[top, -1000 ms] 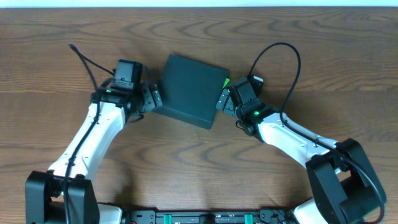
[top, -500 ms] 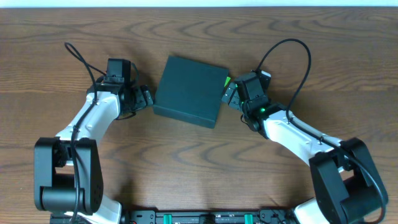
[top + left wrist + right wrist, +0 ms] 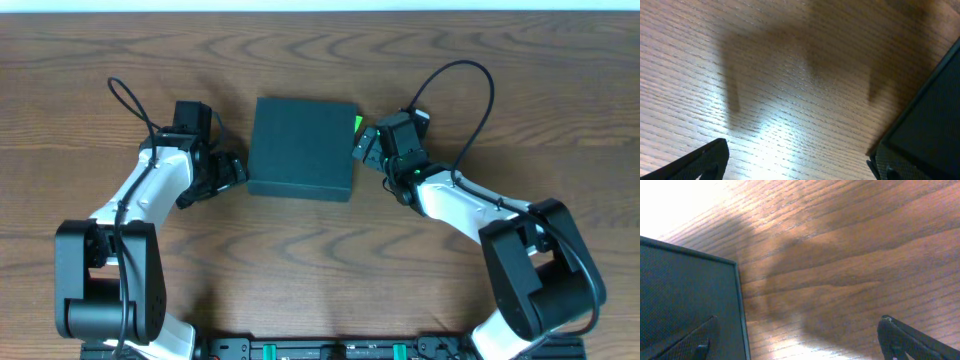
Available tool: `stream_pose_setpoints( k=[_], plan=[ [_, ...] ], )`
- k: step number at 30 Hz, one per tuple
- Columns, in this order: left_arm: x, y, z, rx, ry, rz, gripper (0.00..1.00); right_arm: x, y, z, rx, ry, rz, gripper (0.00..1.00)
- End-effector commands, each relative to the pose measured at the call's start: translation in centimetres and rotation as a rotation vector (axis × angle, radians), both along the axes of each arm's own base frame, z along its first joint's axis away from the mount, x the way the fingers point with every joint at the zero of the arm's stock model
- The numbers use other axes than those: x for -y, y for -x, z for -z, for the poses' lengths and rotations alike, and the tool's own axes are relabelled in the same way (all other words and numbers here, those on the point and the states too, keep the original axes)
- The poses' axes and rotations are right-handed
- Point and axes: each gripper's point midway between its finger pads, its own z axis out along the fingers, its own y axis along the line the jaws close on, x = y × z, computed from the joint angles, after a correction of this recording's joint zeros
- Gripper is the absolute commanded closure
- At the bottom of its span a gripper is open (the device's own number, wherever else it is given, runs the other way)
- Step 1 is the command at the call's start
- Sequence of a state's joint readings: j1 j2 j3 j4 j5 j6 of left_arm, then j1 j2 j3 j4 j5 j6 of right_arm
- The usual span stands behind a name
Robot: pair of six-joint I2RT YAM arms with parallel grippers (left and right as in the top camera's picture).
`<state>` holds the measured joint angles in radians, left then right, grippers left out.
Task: Pack container
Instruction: 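Push the box from both sides to square it on the table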
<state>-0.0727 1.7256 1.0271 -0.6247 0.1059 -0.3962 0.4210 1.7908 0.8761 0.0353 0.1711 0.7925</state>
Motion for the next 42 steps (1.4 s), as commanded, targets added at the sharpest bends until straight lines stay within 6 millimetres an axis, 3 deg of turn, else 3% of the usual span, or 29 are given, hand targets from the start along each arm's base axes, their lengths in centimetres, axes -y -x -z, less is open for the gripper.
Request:
stream_pose_setpoints(
  k=[1, 15, 25, 35, 42],
  plan=[
    [1.2, 0.3, 0.3, -0.022, 0.058, 0.013, 0.05, -2.0, 0.5, 0.8, -0.029, -0.021, -0.076, 0.01],
    [5.0, 0.9, 0.2, -0.019, 0.068, 0.125, 0.05, -2.0, 0.5, 0.8, -0.032, -0.025, -0.069, 0.01],
    [4.4, 0.6, 0.3, -0.011, 0.036, 0.115, 0.05, -2.0, 0.9, 1.0, -0.049, -0.026, -0.075, 0.01],
    [3.5, 0.0, 0.2, 0.01, 0.013, 0.114, 0.05, -2.8, 3.2, 2.3, -0.177, -0.111, -0.069, 0.01],
    [2.7, 0.5, 0.3, -0.015, 0.012, 0.1, 0.05, -3.3, 3.8, 1.1, -0.19, -0.155, -0.072, 0.01]
  ],
)
